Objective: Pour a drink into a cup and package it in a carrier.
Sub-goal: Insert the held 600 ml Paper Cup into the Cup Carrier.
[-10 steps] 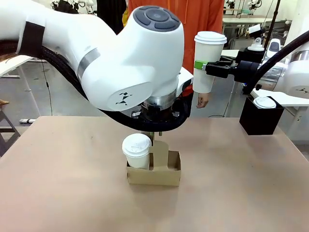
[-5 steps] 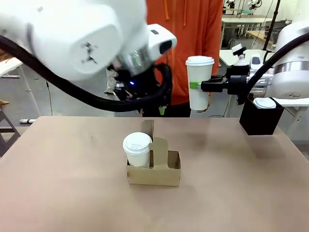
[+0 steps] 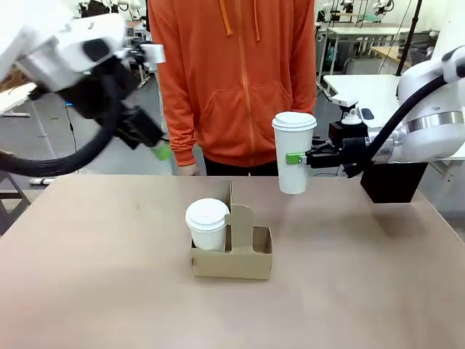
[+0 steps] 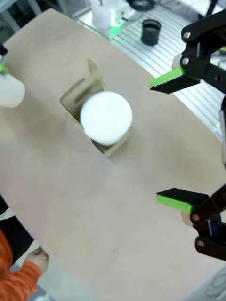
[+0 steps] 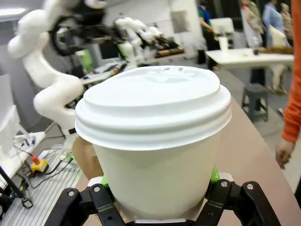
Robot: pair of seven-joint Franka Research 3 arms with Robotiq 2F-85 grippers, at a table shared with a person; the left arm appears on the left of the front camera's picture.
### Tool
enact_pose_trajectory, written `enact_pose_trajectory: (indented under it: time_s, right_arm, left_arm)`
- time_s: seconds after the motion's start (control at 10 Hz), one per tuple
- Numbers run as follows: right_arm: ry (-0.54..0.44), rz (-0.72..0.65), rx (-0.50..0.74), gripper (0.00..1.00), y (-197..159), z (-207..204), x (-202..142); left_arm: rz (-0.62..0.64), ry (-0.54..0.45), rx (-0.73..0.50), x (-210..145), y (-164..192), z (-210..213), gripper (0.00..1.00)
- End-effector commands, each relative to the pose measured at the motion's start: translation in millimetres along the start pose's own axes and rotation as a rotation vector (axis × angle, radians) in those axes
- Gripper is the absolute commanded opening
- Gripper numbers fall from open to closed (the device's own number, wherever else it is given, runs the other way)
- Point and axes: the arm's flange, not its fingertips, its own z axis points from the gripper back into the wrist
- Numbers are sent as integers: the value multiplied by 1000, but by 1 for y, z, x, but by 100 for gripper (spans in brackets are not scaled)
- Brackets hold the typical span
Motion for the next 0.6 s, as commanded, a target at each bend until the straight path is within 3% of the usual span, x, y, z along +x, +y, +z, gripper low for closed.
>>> enact_pose_trajectory:
  time_s: [0.0,0.2,0.3,0.5]
  right_arm:
    - [-75,36,67,80,2,-6,-11]
    - [-89,122,-13,80,7,-20,-22]
    - [-55,43,58,80,3,-10,-15]
    - [-55,43,58,80,3,-10,-15]
  left_arm:
    - [-55,-29,-85,-25,37,-5,100]
    - [-52,-65,-41,-41,60,-14,100]
    - [-33,-24,-59,-29,51,-2,100]
    - [-33,-24,-59,-29,51,-2,100]
